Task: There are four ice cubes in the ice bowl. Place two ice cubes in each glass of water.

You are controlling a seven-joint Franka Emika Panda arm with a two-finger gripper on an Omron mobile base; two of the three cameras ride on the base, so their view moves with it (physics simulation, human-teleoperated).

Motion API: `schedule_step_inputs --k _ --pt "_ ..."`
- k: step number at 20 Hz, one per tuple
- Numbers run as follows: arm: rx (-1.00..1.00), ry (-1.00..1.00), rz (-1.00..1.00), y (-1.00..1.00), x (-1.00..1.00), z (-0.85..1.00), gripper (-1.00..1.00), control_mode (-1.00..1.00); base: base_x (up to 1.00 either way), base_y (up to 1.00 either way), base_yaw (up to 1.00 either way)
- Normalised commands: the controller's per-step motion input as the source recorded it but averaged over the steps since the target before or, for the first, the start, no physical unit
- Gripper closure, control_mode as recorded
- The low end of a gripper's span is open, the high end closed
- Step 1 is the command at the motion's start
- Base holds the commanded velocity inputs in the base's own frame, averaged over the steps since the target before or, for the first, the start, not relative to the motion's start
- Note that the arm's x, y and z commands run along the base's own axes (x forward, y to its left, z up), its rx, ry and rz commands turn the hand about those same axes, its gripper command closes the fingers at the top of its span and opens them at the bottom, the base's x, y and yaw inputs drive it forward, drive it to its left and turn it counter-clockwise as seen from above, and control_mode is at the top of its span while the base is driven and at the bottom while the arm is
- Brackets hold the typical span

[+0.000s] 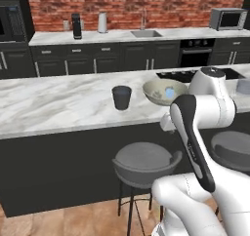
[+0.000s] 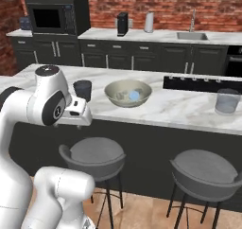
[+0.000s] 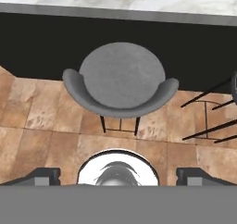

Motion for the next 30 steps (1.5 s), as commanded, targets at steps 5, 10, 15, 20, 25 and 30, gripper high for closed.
schedule_step_inputs --k 5,10,15,20,25,30 --pt "0.0 0.0 0.0 0.0 0.0 0.0 -1.0 1.0 0.0 -0.52 0.0" --pt "0.0 0.0 0.0 0.0 0.0 0.0 -1.0 1.0 0.04 -0.47 0.0" --pt "0.0 0.0 0.0 0.0 0.0 0.0 -1.0 1.0 0.21 -0.45 0.0" --pt "0.0 0.0 0.0 0.0 0.0 0.0 -1.0 1.0 0.36 -0.39 0.0" --pt "0.0 0.0 0.0 0.0 0.0 0.0 -1.0 1.0 0.44 -0.39 0.0" --pt "0.0 0.0 0.0 0.0 0.0 0.0 -1.0 1.0 0.44 -0.39 0.0"
